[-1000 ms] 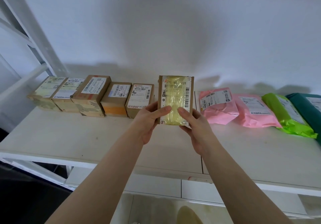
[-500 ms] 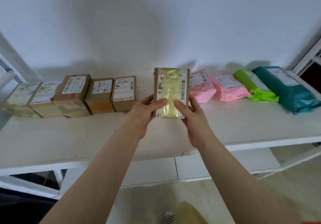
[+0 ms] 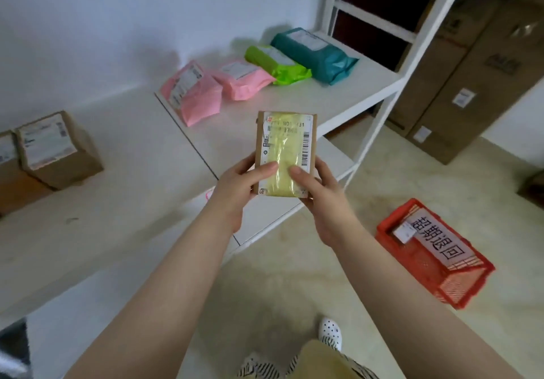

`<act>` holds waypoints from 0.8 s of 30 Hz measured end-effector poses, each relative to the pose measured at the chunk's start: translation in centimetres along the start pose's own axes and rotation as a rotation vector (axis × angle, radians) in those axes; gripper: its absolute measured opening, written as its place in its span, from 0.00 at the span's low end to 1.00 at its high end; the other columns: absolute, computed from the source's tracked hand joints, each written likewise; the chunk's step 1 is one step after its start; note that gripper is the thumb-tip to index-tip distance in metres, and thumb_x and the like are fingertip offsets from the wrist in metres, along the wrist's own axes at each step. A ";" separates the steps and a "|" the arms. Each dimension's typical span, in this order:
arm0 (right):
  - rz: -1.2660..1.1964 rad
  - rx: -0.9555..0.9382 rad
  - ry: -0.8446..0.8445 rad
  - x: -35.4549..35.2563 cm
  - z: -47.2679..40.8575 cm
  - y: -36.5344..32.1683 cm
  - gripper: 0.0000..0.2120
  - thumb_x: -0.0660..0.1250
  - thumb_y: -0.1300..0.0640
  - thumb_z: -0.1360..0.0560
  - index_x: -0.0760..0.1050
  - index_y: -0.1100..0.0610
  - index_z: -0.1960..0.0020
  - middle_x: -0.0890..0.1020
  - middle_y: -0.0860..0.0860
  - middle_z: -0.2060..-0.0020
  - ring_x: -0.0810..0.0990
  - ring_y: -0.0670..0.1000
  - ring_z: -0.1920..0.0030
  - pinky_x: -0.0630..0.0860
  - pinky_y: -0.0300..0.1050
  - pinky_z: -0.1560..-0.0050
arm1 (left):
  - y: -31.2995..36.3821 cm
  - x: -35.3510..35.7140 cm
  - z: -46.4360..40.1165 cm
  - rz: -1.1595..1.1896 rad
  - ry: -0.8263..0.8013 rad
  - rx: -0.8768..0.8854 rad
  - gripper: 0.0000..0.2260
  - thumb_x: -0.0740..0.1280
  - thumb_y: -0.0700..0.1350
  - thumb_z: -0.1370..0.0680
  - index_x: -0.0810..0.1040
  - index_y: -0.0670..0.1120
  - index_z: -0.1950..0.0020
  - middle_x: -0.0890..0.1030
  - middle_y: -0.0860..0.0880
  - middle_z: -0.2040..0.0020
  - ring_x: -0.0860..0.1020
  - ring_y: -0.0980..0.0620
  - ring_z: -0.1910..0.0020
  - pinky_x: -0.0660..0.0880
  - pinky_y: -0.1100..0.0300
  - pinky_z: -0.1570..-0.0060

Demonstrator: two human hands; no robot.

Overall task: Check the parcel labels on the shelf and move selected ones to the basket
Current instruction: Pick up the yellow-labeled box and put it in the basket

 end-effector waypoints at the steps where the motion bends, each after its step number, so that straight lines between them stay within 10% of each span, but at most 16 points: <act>1: -0.007 0.007 0.036 -2.0 0.3 0.1 0.31 0.75 0.52 0.28 0.69 0.48 0.28 0.87 0.49 0.48 0.85 0.50 0.47 0.73 0.53 0.33 | -0.5 1.9 -0.4 -0.020 -0.026 -0.012 0.17 0.73 0.48 0.28 0.80 0.53 0.39 0.85 0.53 0.46 0.82 0.51 0.44 0.71 0.50 0.34; 24: -0.204 0.209 0.542 -50.2 5.3 3.2 0.28 0.75 0.51 0.27 0.72 0.48 0.29 0.86 0.47 0.45 0.85 0.49 0.45 0.77 0.51 0.37 | -17.5 48.4 -11.3 -0.308 -0.497 -0.466 0.11 0.72 0.47 0.26 0.80 0.52 0.44 0.85 0.51 0.49 0.81 0.50 0.46 0.75 0.46 0.39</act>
Point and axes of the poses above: each hand's wrist, its own z-axis away from the middle knuckle, its own x-axis out of the palm, y = z × x, the point moved 6 cm from there along -z, towards the middle knuckle
